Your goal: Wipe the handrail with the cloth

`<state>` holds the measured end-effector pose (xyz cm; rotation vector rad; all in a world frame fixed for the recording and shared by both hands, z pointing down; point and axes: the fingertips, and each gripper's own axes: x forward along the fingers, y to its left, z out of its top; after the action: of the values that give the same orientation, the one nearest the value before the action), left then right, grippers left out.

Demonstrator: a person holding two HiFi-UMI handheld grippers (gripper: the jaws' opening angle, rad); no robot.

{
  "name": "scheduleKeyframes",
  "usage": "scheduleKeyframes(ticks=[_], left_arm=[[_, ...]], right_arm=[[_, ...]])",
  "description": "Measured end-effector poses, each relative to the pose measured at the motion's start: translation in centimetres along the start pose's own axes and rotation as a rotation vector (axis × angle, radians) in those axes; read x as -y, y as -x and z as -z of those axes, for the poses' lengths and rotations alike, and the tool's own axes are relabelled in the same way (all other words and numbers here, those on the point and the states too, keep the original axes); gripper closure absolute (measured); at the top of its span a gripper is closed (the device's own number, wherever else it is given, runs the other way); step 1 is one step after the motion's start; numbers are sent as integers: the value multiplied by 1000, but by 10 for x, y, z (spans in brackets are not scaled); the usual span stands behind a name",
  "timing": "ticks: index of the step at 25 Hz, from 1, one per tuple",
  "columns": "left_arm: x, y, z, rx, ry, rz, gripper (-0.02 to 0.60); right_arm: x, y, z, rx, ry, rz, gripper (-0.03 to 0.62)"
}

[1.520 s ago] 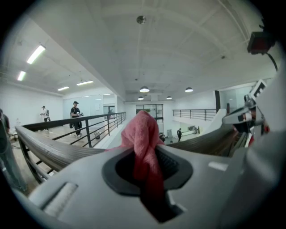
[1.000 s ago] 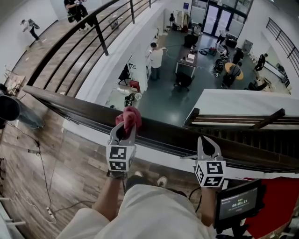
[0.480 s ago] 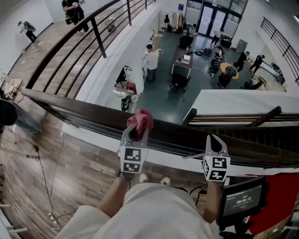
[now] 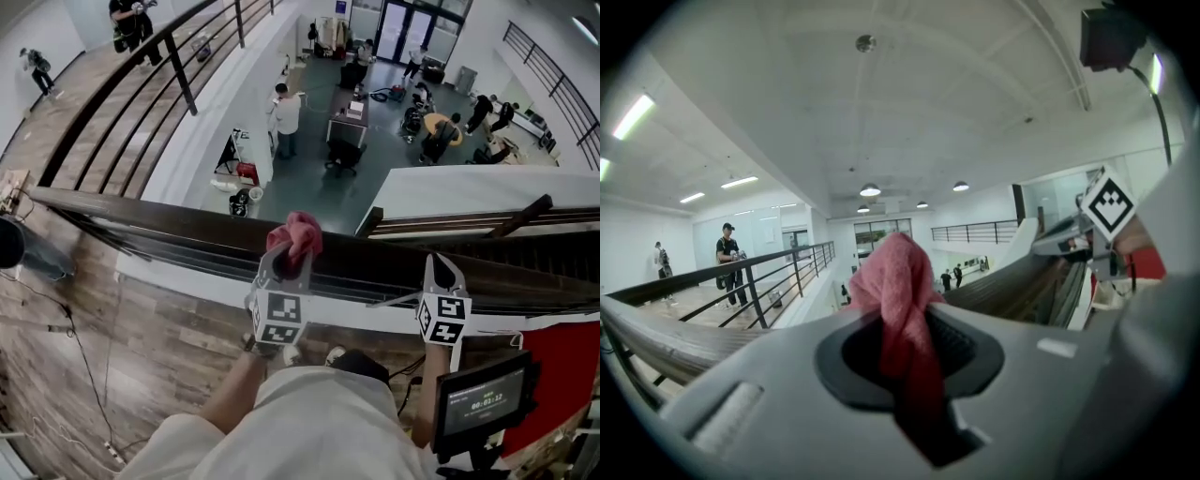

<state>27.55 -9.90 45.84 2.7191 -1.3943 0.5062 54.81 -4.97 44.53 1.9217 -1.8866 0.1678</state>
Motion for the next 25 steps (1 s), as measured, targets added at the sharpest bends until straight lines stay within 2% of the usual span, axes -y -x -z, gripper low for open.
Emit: scheduleKeyframes(ticks=[4, 7, 14, 21, 25], left_arm=[[3, -5, -5, -7, 0, 25, 500], [-1, -5, -2, -7, 7, 7, 500], [-10, 7, 0, 1, -9, -9, 500], [56, -11, -25, -4, -24, 4, 502], [84, -22, -23, -20, -5, 16, 502]], right_arm=[[7, -3, -2, -14, -14, 35, 591], [5, -3, -1, -18, -47, 58, 591], [8, 21, 12, 22, -149, 34, 591], [72, 45, 18, 33, -179, 20, 591], [84, 42, 16, 46, -166, -21, 591]])
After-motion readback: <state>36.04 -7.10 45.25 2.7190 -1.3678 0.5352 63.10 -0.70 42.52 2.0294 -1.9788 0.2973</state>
